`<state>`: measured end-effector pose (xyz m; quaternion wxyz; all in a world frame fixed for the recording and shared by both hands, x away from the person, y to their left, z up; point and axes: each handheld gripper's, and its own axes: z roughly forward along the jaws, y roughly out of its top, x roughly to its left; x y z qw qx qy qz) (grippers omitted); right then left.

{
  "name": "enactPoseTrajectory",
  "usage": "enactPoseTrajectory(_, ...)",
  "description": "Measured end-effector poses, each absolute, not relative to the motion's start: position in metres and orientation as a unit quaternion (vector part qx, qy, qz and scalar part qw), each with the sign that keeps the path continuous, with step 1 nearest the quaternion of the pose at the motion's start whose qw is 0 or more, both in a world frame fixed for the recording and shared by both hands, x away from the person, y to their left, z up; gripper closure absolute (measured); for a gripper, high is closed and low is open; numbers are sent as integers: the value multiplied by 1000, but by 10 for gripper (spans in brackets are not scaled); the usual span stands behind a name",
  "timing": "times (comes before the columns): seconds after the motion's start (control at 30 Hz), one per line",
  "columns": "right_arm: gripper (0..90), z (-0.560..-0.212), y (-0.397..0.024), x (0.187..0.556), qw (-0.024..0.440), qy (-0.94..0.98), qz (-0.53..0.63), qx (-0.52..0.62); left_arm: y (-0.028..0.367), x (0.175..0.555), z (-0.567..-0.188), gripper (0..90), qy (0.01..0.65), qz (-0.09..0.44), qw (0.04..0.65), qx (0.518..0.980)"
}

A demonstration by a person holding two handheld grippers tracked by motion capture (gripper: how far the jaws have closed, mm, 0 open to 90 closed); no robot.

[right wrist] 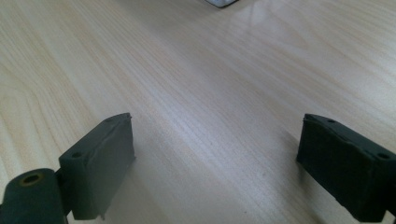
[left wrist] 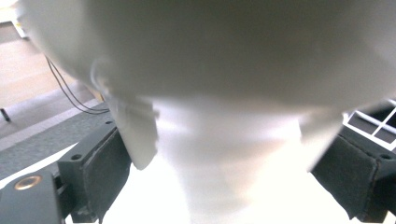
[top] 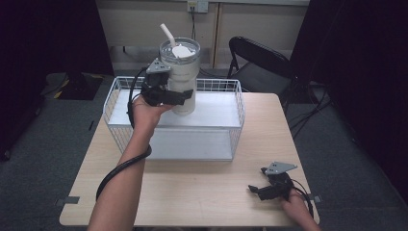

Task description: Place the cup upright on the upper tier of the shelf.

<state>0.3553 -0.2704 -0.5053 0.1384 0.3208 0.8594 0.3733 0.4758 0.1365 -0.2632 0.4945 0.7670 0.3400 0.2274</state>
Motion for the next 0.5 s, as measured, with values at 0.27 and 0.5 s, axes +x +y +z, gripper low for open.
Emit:
enactPoseTrajectory(0.27,101,-505,-270,355,138,859,373,321,140,473,-269,109,344,217,484,775)
enactPoseTrajectory(0.5,101,-505,-270,355,138,859,373,321,144,469,-275,131,348,213,478,778)
